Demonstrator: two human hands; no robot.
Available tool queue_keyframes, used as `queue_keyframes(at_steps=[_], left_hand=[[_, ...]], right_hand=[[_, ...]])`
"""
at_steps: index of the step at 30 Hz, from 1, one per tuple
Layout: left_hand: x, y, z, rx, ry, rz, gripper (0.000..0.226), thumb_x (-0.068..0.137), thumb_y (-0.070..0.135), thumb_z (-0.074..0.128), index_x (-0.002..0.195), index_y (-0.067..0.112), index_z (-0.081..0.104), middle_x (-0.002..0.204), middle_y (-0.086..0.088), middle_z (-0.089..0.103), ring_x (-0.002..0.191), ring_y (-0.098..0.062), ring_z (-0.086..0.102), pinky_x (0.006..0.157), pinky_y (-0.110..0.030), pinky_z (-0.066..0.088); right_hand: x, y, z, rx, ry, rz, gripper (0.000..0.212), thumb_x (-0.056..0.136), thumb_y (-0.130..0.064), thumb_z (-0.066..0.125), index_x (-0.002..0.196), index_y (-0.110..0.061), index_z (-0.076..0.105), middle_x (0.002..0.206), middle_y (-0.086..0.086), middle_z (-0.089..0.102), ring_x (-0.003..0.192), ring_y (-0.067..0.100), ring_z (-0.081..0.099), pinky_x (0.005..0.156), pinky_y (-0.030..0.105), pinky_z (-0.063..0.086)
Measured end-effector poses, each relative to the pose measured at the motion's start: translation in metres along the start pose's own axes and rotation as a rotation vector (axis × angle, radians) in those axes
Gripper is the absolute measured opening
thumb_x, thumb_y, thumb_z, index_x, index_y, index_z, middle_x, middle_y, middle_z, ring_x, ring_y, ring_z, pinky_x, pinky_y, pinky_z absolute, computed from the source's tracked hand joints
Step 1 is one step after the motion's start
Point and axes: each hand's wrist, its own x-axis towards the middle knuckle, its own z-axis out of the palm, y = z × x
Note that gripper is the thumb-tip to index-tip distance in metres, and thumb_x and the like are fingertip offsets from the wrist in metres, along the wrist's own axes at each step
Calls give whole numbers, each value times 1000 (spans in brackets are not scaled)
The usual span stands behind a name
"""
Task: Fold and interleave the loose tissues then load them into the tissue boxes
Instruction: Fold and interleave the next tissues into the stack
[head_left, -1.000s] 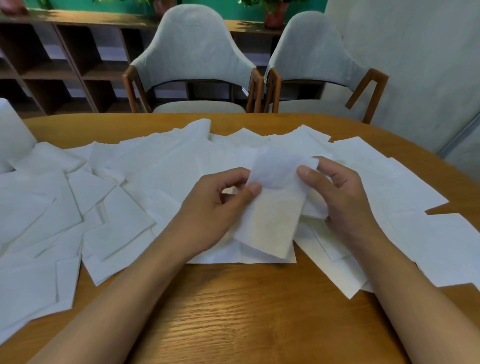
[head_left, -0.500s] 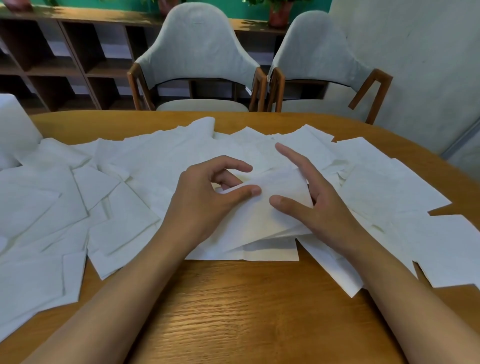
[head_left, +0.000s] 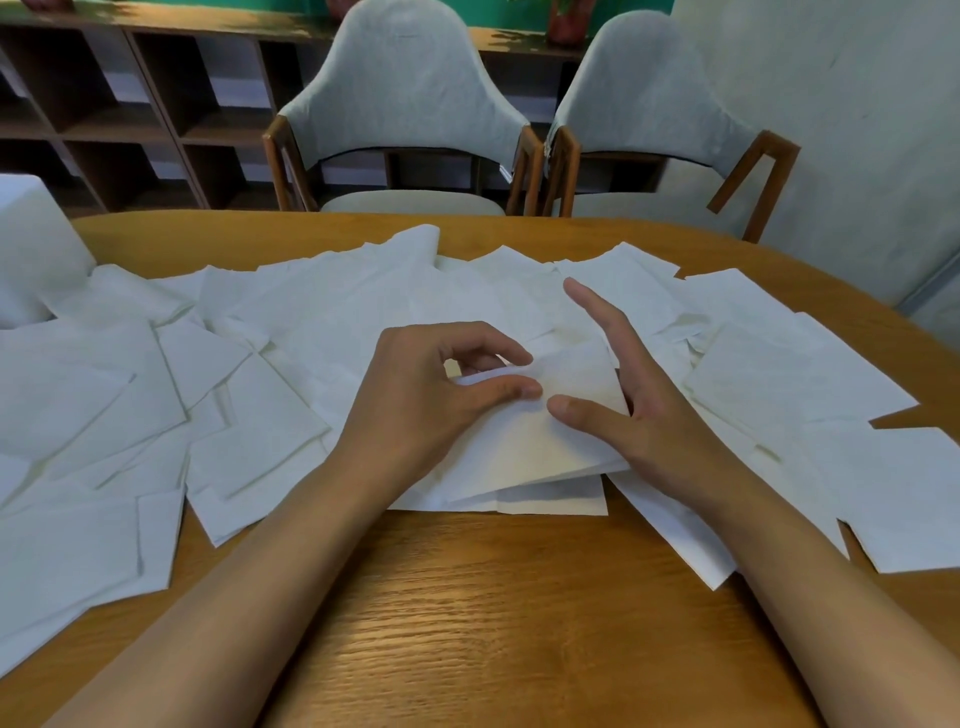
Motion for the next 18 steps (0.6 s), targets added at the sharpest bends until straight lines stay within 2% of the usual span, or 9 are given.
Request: queue_keyframes(at_steps=[4, 8, 11, 13, 16, 18], left_hand=[[0, 1, 0, -5, -17, 15, 17, 82, 34, 85, 98, 28, 82, 91, 16, 76, 92, -5, 66, 78, -9, 49], [1, 0, 0, -2, -14, -4, 19, 81, 36, 86, 98, 31, 81, 85, 17, 74, 89, -5, 67, 76, -9, 48], [2, -4, 2, 24, 64, -43, 17, 83, 42, 83, 97, 32, 80, 84, 17, 73, 88, -5, 65, 76, -5, 43], [3, -8, 4, 66, 115, -51, 19, 88, 43, 79, 102, 32, 79, 95, 19, 72, 94, -2, 64, 78, -4, 43], [5, -11, 3, -39, 100, -156, 16, 96, 43, 69, 104, 33, 78, 103, 21, 73, 102, 3, 64, 83, -16, 52], [6, -8, 3, -186, 37, -233, 23, 100, 46, 61, 104, 31, 79, 105, 21, 74, 103, 1, 65, 84, -25, 53]], right_hand=[[-1, 1, 0, -2, -13, 0, 83, 89, -45, 71, 151, -57, 18, 144, -55, 13, 126, -36, 11, 89, -13, 17], [-1, 2, -1, -8, 4, 7, 81, 92, -35, 69, 152, -56, 18, 153, -47, 13, 128, -35, 10, 90, -13, 14], [-1, 1, 0, -19, 27, -6, 81, 93, -32, 67, 152, -55, 17, 149, -51, 12, 126, -36, 11, 89, -14, 15], [0, 1, -1, -6, 53, -12, 81, 93, -32, 69, 152, -52, 17, 142, -57, 13, 125, -36, 13, 88, -13, 17], [2, -1, -2, 16, 99, -16, 84, 92, -34, 71, 153, -51, 15, 138, -60, 13, 126, -36, 13, 90, -13, 18], [2, -2, -4, 54, 126, 5, 84, 92, -31, 69, 153, -49, 15, 132, -64, 14, 121, -39, 15, 88, -13, 19]])
